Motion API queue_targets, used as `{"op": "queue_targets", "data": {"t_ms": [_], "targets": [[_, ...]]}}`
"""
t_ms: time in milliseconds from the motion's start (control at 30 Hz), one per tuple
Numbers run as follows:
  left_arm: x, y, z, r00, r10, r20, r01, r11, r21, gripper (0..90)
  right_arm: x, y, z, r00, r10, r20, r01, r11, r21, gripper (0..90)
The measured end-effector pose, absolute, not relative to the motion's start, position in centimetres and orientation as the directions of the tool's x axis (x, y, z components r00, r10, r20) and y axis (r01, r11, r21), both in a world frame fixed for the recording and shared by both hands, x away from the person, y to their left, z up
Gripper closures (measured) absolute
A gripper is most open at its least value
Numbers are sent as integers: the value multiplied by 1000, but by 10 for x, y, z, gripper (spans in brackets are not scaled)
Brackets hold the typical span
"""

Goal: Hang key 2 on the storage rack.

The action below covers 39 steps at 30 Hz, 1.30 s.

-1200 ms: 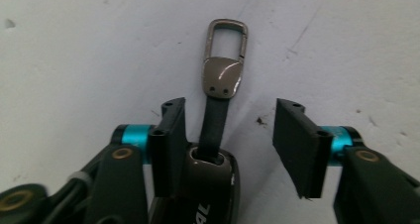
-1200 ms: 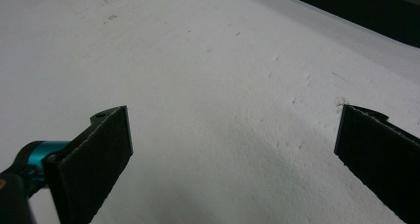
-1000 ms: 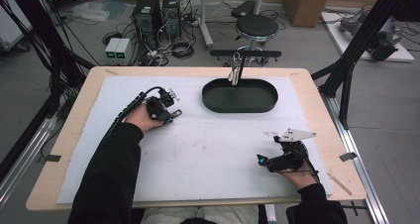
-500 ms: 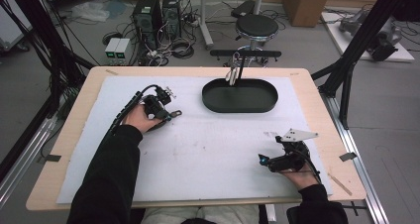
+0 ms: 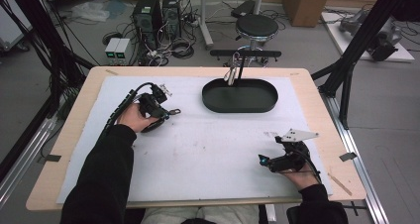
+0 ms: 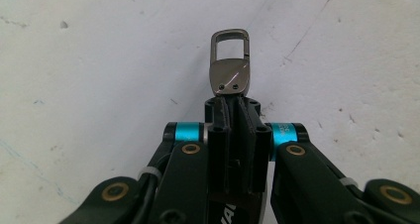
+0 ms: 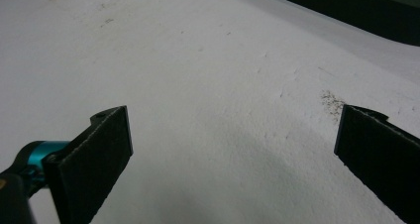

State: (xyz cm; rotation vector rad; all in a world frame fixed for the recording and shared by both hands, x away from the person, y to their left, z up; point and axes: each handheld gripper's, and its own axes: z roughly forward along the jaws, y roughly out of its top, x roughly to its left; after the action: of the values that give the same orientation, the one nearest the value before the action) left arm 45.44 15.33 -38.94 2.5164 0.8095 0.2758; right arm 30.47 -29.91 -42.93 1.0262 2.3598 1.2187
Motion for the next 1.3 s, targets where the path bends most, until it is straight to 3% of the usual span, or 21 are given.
{"op": "queue_targets", "data": {"t_ms": [1300], "targets": [[439, 195, -302, 721, 693, 24, 431, -475, 767, 831, 306, -298, -426, -695, 717, 61, 447, 363, 817, 7]]}}
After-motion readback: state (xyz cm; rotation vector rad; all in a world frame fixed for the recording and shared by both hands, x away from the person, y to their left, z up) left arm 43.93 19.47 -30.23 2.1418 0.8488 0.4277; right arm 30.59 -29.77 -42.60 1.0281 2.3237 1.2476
